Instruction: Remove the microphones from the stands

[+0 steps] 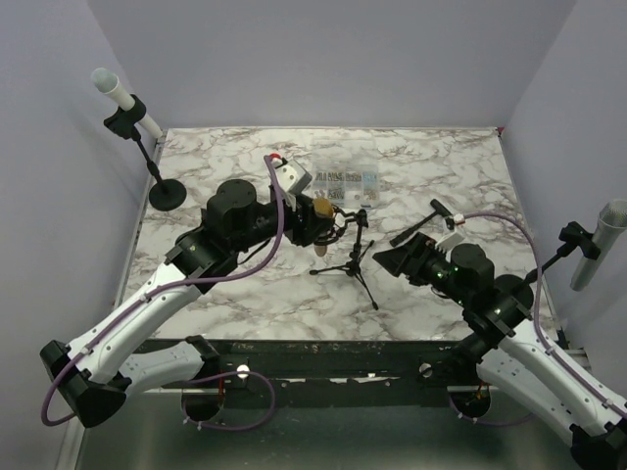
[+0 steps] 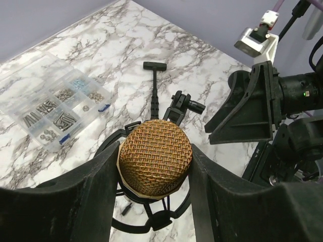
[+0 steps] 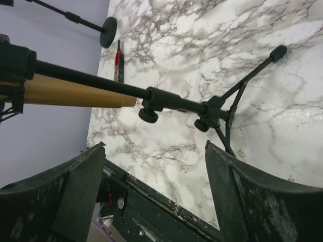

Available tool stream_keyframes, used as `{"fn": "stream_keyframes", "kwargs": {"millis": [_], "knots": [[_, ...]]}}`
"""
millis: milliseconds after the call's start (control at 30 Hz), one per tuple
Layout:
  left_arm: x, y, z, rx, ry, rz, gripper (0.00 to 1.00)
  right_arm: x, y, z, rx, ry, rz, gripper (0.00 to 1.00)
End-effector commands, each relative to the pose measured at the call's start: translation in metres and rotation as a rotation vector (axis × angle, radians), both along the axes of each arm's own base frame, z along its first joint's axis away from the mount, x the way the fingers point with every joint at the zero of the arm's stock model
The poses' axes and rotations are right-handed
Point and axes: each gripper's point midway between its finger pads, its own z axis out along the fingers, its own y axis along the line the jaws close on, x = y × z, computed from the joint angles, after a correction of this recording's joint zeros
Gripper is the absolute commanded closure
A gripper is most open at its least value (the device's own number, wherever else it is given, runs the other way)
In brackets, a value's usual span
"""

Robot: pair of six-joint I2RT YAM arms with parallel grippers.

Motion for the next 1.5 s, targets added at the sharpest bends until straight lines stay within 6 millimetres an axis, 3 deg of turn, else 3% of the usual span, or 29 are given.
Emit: {"fn": "stream_keyframes", "kwargs": {"millis": [0,233,433,667,833,933,1100,1167,1267,1467], "knots": [[-0.004,0.009,0.043,-0.018,-0.063,0.014,0.81,0.001,-0.023,0.012,-0.096,-0.048,-0.068,0.19],[-0.011,0.014,0.089,-0.012,-0.096,-0.001,0.87,-0.002,-0.044,0.022,-0.166,-0.111,-0.121,0.17],[-0.013,0.024,0.139,-0.062,-0.157,0.035,0.94,-0.003,-0.051,0.027,-0.186,-0.144,-0.134,0.16],[-0.033,0.038,0.192,-0.170,-0.226,0.030,1.00,-0.005,-0.060,0.030,-0.201,-0.166,-0.161,0.16],[-0.033,0.076,0.219,-0.227,-0.288,0.189,1.00,-0.005,-0.062,0.034,-0.198,-0.178,-0.169,0.15],[-0.028,0.115,0.227,-0.240,-0.339,0.364,1.00,-0.005,-0.061,0.033,-0.202,-0.173,-0.169,0.15],[-0.007,0.181,0.209,-0.224,-0.314,0.734,1.00,-0.003,-0.060,0.032,-0.207,-0.170,-0.168,0.15],[0.003,0.193,0.189,-0.217,-0.268,0.823,1.00,-0.003,-0.060,0.032,-0.204,-0.169,-0.168,0.15],[0.022,0.204,0.149,-0.251,-0.140,0.900,1.00,-0.002,-0.059,0.032,-0.205,-0.168,-0.166,0.15],[0.067,0.234,0.052,-0.577,0.154,1.095,1.00,-0.003,-0.058,0.029,-0.199,-0.159,-0.161,0.15]]}}
